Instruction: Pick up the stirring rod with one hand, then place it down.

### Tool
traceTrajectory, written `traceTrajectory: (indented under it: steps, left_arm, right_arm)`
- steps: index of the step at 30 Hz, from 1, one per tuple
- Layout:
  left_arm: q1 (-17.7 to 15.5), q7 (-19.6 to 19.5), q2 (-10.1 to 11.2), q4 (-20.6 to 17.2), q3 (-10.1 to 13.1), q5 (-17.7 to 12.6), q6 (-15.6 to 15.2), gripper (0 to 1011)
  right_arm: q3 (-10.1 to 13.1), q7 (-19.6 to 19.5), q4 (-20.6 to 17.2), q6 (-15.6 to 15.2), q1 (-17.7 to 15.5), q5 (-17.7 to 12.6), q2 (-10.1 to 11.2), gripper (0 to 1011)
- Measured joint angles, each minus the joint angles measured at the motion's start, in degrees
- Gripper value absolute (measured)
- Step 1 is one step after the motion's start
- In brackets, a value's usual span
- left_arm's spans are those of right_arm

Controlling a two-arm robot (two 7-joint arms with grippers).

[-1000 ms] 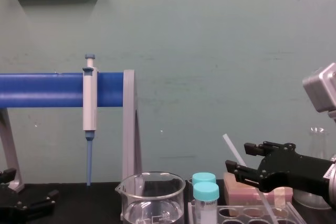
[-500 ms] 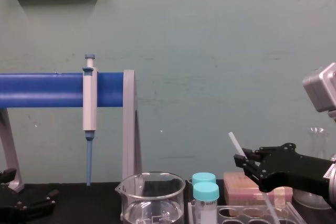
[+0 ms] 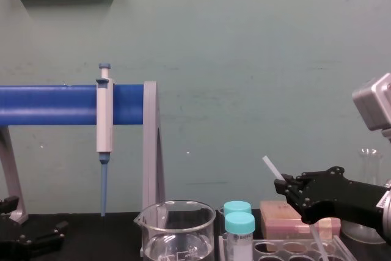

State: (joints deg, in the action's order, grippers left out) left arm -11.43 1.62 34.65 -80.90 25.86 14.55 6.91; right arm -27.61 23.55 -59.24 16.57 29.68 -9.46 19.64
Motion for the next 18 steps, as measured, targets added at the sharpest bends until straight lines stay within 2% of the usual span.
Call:
traceTrajectory:
  steps: [5, 11, 18]
  left_arm:
    - [0.00, 0.00, 0.00, 0.00, 0.00, 0.00, 0.00, 1000]
    - [0.00, 0.00, 0.00, 0.00, 0.00, 0.00, 0.00, 1000]
    - [0.00, 0.00, 0.00, 0.00, 0.00, 0.00, 0.00, 1000]
  right_arm:
    - [0.52, -0.32, -0.72, -0.01, -0.36, 0.30, -0.05, 66]
    - [2.21, -0.55, -3.24, -0.39, -1.46, 0.33, -0.15, 66]
    - [4.56, -1.58, -7.74, -0.31, -3.20, 0.17, -0.22, 66]
